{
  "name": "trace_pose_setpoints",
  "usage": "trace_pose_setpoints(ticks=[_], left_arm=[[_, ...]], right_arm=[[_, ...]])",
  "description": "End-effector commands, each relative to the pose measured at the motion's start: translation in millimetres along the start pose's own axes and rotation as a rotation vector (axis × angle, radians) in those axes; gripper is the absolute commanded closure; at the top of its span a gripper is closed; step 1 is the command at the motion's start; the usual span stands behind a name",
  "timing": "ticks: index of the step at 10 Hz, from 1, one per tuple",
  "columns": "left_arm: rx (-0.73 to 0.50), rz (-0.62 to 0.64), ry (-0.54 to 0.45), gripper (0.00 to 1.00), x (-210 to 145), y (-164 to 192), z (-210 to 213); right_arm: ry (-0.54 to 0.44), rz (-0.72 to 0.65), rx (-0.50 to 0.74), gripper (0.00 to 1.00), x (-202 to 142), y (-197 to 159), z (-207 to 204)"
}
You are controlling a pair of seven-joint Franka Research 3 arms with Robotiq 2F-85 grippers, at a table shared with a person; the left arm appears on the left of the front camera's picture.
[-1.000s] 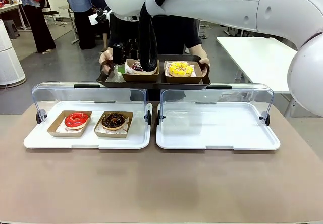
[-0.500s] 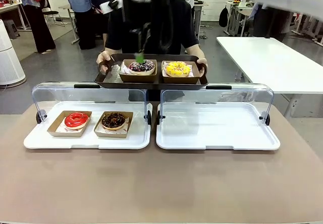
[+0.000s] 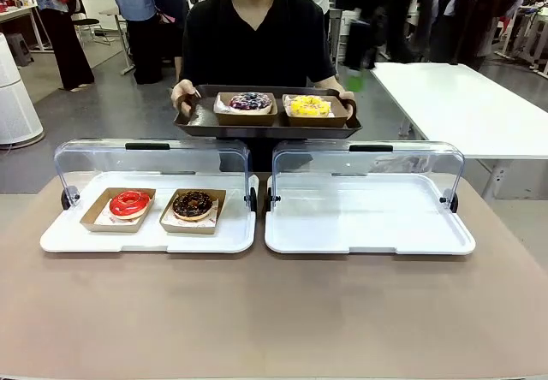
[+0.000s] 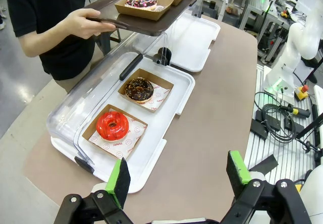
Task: Provide the desired donut to the person.
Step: Place the picked Paper togo box onto the Handle tray extended by the person.
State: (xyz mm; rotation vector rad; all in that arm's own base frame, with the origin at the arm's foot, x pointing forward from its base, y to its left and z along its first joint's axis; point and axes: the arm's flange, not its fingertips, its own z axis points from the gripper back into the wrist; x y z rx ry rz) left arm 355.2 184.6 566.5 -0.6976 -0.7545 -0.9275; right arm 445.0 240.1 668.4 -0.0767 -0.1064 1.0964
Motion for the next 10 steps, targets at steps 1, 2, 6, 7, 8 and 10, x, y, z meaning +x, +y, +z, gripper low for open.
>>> trace_pose_setpoints(ticks=[1,2,6,7,8,10], left_arm=[[-0.004,-0.005,-0.016,0.00,0,-1,0],[-0.004,-0.005,-0.016,0.00,0,-1,0],[-0.004,-0.005,-0.016,0.00,0,-1,0],[-0.004,-0.005,-0.016,0.00,0,-1,0],[-0.004,-0.005,-0.016,0.00,0,-1,0],[-0.004,-0.005,-0.016,0.00,0,-1,0]], right_arm=[[-0.019,0.004,0.014,0.00,-54,27,-31],[-0.022,-0.006,-0.007,0.00,-71,31,-31],[-0.124,0.140,-0.022,0.00,-108,7,-11],[-0.118,0.126,0.007,0.00,-108,-4,-13],[-0.083,0.112,0.021,0.00,-105,-14,-17],[-0.090,0.108,-0.042,0.00,-112,9,-4]])
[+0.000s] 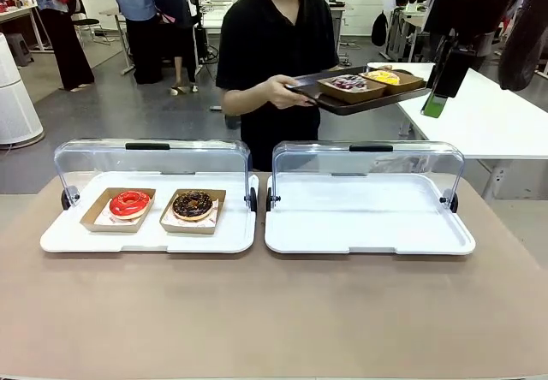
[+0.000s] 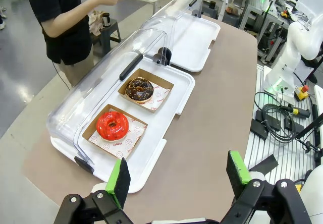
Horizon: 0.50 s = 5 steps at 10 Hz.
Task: Provide the desired donut to the person.
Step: Place the picked Paper togo box onto the Handle tray extended by the person.
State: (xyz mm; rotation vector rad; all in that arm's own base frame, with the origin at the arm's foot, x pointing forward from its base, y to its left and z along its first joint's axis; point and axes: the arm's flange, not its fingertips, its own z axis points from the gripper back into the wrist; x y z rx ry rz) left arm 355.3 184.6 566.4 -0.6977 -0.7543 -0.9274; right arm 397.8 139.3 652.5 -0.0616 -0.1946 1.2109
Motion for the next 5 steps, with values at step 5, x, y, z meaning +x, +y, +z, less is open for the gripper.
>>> trace_pose_setpoints(ticks=[5], left_arm=[[-0.004,-0.005,-0.016,0.00,0.4,-1.2,0.5]], right_arm=[[-0.005,-0.004,-0.015,0.00,1.8,11.3,6.6]])
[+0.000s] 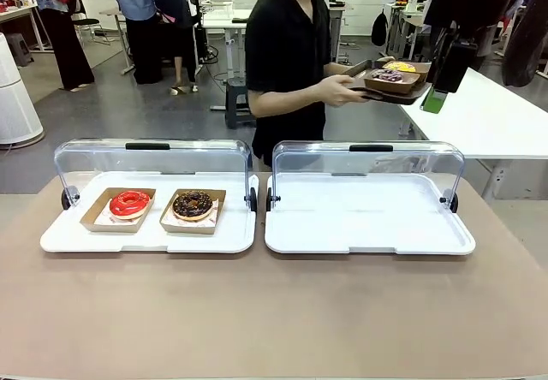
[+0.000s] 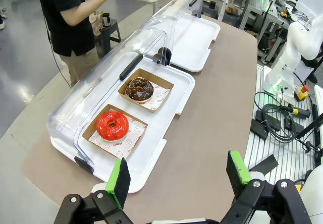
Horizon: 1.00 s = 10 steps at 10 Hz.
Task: Provide the desired donut to the person.
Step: Place the picked Paper togo box onto the Handle tray extended by the person.
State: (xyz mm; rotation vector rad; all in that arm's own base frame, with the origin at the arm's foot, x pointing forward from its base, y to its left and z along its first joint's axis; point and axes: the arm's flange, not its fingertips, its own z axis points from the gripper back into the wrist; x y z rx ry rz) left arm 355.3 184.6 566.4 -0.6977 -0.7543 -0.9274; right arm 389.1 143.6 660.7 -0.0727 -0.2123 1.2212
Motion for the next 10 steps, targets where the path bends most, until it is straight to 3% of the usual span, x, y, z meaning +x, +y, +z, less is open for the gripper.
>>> trace_pose_setpoints(ticks=[1,10], left_arm=[[-0.004,-0.005,-0.016,0.00,0.4,-1.2,0.5],[-0.004,-0.005,-0.016,0.00,0.4,-1.2,0.5]], right_arm=[[0.004,-0.016,0.002,0.00,-0.2,3.0,-2.7],[0.004,-0.016,0.002,0.00,-0.2,3.0,-2.7]])
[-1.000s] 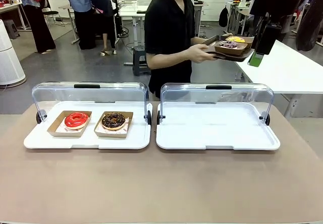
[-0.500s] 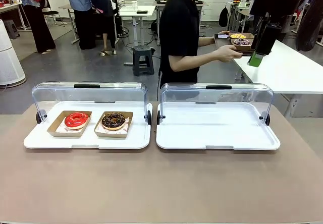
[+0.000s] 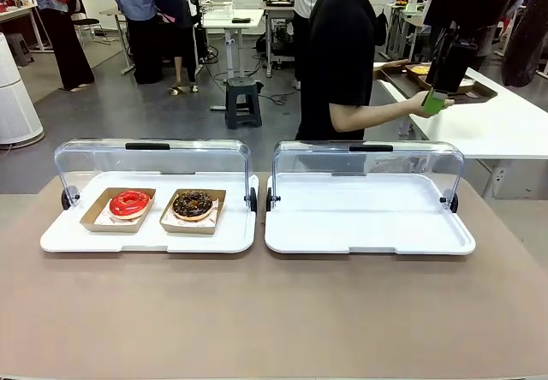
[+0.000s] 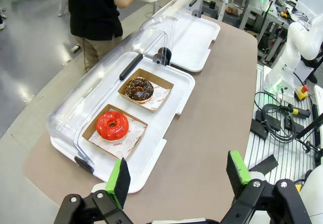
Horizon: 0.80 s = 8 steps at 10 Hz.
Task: Provide the desired donut to the person.
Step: Place the picked Paper togo box onto the Handle tray extended by the person.
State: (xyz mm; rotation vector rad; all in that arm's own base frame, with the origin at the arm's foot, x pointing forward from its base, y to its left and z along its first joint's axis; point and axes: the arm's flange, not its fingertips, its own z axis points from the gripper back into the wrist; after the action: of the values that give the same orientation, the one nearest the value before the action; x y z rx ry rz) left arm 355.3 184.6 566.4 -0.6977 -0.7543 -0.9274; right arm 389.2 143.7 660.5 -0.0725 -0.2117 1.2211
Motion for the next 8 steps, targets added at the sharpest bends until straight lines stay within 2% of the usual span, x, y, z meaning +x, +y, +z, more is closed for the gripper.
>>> trace_pose_setpoints(ticks=[1,2,3,5,7,8], left_arm=[[-0.004,-0.005,-0.016,0.00,0,-1,0],[-0.004,-0.005,-0.016,0.00,0,-1,0],[-0.004,-0.005,-0.016,0.00,0,-1,0],[-0.004,-0.005,-0.016,0.00,0,-1,0],[-0.004,-0.005,-0.016,0.00,0,-1,0],[-0.004,-0.005,-0.016,0.00,0,-1,0]], right_arm=[[0.000,0.000,0.000,0.00,0,0,0],[-0.106,0.058,0.150,0.00,-26,-21,0],[-0.223,0.060,0.243,0.00,-55,-45,-7],[-0.431,0.018,0.362,0.00,-108,-85,-31],[-0.543,0.073,0.386,0.00,-152,-112,-53],[-0.641,0.096,0.412,0.00,-179,-123,-60]])
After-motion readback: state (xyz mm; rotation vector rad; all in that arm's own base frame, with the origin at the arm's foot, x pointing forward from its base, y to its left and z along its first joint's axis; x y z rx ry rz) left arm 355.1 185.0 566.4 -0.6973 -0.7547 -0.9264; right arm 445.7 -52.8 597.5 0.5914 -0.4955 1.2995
